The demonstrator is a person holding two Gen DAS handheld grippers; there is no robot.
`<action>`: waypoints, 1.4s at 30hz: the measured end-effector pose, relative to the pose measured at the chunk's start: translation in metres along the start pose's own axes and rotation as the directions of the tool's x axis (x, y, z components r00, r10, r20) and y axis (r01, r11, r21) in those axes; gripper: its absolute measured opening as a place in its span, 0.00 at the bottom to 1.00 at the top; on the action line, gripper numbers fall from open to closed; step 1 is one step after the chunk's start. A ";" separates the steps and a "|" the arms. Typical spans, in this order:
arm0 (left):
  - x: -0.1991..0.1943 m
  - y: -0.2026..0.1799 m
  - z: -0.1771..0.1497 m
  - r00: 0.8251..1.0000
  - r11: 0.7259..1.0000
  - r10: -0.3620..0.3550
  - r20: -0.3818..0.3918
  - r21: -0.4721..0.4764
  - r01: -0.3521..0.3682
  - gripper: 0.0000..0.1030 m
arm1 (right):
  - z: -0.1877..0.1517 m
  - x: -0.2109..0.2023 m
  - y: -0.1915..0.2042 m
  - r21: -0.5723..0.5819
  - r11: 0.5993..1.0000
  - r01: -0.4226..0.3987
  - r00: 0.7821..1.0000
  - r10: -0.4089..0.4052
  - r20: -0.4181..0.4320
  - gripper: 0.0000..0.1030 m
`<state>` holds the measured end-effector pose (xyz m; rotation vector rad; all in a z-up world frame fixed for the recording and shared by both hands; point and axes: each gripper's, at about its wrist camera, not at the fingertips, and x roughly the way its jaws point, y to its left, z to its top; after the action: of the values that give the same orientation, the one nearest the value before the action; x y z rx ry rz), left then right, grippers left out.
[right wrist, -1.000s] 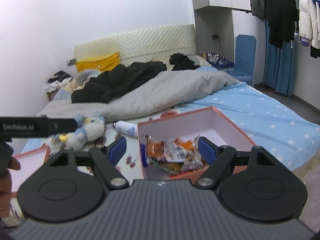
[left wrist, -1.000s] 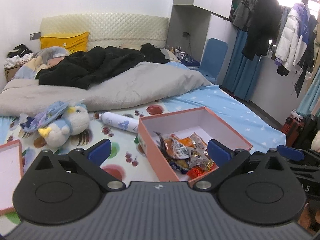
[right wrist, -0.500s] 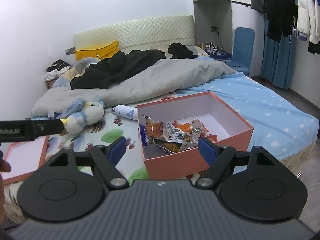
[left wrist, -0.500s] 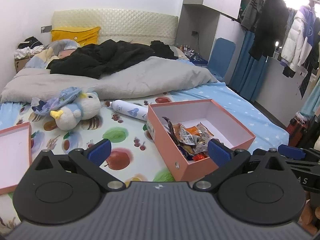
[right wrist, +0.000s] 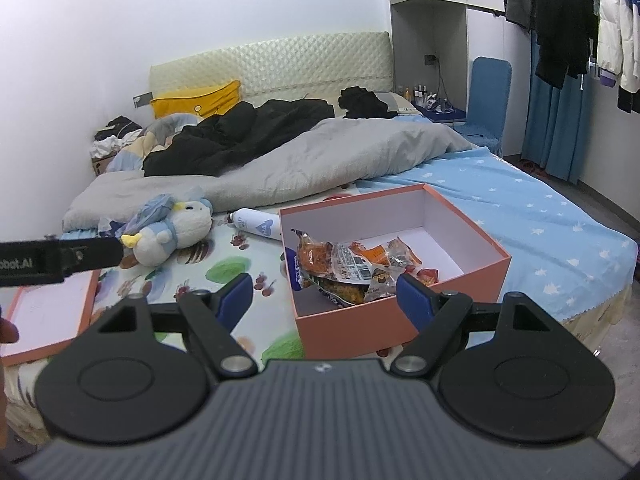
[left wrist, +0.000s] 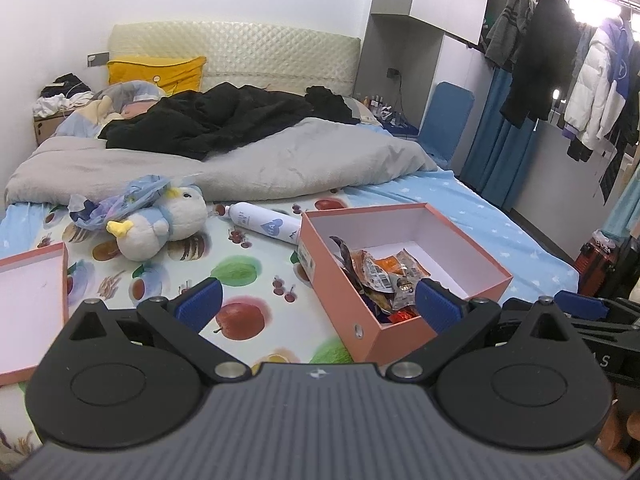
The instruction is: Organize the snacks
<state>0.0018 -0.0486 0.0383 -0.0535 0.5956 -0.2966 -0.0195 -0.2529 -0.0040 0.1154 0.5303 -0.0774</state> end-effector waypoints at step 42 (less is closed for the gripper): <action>0.009 -0.007 -0.003 0.999 0.999 0.042 -0.015 0.027 -0.042 1.00 | -0.003 0.011 -0.008 0.047 0.998 0.029 0.999 -0.028 -0.035 1.00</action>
<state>0.0051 -0.0576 0.0319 -0.0134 0.6072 -0.2643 -0.0124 -0.2612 -0.0132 0.1561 0.5647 -0.1161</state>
